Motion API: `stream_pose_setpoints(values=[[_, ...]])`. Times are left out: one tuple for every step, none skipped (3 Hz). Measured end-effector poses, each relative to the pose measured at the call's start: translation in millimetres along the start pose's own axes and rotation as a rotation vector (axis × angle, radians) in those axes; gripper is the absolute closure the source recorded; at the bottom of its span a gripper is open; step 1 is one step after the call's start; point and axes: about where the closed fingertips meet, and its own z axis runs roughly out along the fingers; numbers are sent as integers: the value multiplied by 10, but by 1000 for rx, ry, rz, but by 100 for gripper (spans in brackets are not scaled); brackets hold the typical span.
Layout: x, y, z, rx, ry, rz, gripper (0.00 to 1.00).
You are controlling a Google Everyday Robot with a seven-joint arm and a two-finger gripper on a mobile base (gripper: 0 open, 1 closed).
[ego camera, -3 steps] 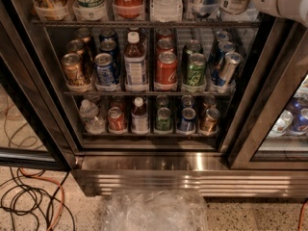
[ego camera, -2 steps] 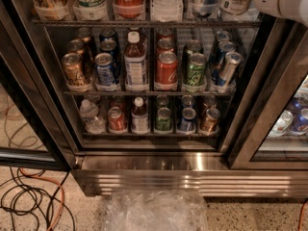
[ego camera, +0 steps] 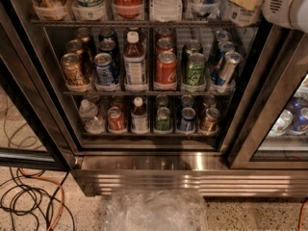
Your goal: Pick 7up can from top shelf of fridge
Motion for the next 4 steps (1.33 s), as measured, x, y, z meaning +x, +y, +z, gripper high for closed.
stream_pose_setpoints(values=[[10,0,1,0,0,0,100],[71,-38,-271,31,-7,62,100],[71,-37,-271,30,-7,62,100],[306,284,-198,-57,70,126,100]])
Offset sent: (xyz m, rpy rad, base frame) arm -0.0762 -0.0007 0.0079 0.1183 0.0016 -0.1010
